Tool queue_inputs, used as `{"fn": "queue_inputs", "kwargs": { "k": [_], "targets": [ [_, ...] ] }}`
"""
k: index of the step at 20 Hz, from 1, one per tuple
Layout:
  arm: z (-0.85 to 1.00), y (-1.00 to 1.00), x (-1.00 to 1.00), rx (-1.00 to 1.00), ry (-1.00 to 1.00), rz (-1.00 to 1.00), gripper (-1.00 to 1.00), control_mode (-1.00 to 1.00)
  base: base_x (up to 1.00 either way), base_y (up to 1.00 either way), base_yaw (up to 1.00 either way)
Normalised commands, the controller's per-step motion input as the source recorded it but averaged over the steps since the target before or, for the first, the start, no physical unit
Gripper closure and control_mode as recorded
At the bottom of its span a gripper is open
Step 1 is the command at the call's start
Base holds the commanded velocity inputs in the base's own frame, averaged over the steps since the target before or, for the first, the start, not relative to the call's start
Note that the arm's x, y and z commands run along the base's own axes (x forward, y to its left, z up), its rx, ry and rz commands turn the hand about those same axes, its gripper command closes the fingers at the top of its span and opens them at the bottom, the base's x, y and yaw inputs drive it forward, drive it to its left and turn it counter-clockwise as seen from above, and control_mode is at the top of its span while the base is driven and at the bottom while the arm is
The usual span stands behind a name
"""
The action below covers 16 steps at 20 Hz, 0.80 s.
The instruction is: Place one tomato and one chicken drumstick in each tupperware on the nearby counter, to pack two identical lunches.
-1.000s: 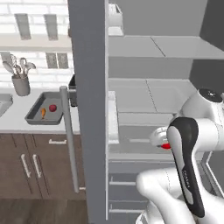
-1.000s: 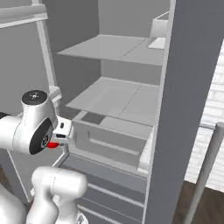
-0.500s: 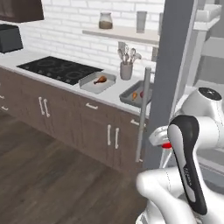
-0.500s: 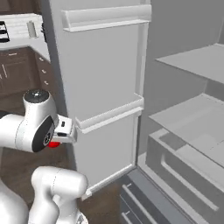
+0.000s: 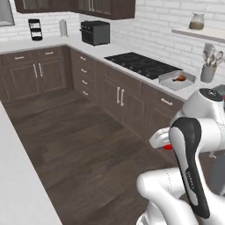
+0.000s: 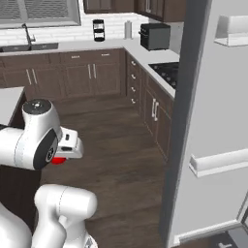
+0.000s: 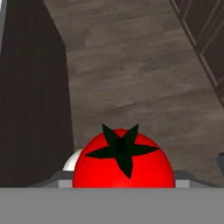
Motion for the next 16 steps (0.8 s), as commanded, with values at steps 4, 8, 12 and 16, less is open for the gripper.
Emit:
{"fn": "queue_inputs", "kwargs": {
  "k": [4,8,12,16],
  "targets": [
    [0.00,0.00,0.00,0.00,0.00,0.00,1.00,1.00,1.00,0.09,0.00],
    [0.00,0.00,0.00,0.00,0.00,0.00,1.00,1.00,1.00,-0.10,0.00],
    [0.00,0.00,0.00,0.00,0.00,0.00,1.00,1.00,1.00,-0.22,-0.03],
    [0.00,0.00,0.00,0.00,0.00,0.00,1.00,1.00,1.00,-0.16,-0.21]
  ]
}}
